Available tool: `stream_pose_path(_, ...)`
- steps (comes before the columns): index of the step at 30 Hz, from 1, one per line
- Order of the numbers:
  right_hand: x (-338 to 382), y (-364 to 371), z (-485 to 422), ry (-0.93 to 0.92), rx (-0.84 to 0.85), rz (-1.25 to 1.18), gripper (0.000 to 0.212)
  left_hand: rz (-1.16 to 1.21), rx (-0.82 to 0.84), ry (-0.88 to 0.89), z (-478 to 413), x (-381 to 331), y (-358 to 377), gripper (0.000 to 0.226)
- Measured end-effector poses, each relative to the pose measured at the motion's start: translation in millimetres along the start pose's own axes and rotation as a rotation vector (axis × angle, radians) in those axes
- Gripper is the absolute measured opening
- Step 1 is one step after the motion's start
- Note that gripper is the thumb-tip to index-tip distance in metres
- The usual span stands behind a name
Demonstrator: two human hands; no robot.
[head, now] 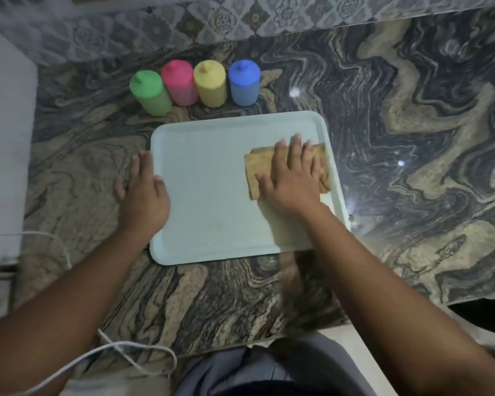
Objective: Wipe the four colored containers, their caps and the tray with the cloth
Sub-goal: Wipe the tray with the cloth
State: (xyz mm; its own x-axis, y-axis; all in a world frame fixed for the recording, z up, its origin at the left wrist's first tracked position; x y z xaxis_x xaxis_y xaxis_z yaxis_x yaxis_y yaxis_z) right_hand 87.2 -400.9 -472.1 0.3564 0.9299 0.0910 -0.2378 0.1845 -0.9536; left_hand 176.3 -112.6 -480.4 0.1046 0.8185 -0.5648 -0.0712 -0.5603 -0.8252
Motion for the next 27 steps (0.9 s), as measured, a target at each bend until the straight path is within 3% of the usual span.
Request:
stream_pose_path(4, 110.0, 12.6, 2.9, -0.24, 0.05, 0.01, 0.09, -0.009, 0.007, -0.014, -0.1, -1.2, -0.5, 0.055)
stream_pose_path(7, 123.3, 25.5, 51.0, -0.38, 0.088, 0.085, 0.093, -0.013, 0.008, -0.004, -0.3, -1.6, -2.6, 0.055)
stream_pose_path(9, 85.0, 29.6, 67.6, -0.36, 0.077, 0.1, 0.092, -0.019, 0.014, 0.002, -0.5, -0.5, -2.6, 0.055)
stream_pose_path(13, -10.0, 13.5, 40.5, -0.091, 0.021, 0.053, 0.088, -0.053, 0.015, 0.009, -1.3, -0.1, -1.3, 0.057)
stream_pose_path(16, -5.9, -4.0, -16.3, 0.013, -0.006, 0.038, 0.087, -0.074, 0.01, 0.007, -0.3, -2.2, -0.8, 0.058)
stream_pose_path(19, 67.0, 0.2, -39.2, -0.079, -0.005, 0.024, 0.088, -0.069, 0.016, -0.002, 0.8, -3.7, -1.3, 0.058)
stream_pose_path(22, 126.0, 21.8, 17.7, -0.338, 0.021, 0.04, 0.089, -0.058, 0.025, 0.0, -0.2, -3.9, -2.9, 0.058)
stream_pose_path(24, 115.5, 32.4, 68.2, -0.433, 0.056, 0.077, 0.093, -0.047, 0.022, 0.01, -0.9, -1.8, -2.7, 0.057)
stream_pose_path(27, 40.8, 33.4, 84.2, -0.257, 0.064, 0.057, 0.093, -0.048, 0.015, 0.025, -1.4, 1.8, -0.3, 0.056)
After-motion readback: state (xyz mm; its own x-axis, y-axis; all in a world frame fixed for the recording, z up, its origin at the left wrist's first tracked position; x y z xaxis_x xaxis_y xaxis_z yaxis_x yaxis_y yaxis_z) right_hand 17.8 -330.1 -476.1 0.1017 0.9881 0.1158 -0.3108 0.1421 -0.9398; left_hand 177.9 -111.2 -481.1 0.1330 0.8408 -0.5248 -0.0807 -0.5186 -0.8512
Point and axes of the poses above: each hand's wrist, its own z-axis away from the middle knuckle, its own y-axis out of the palm, x = y × z, the point moved 4 cm from there along -z, towards the middle knuckle, and after that the axes turned 13 degrees about z, right-handed, at the moved point
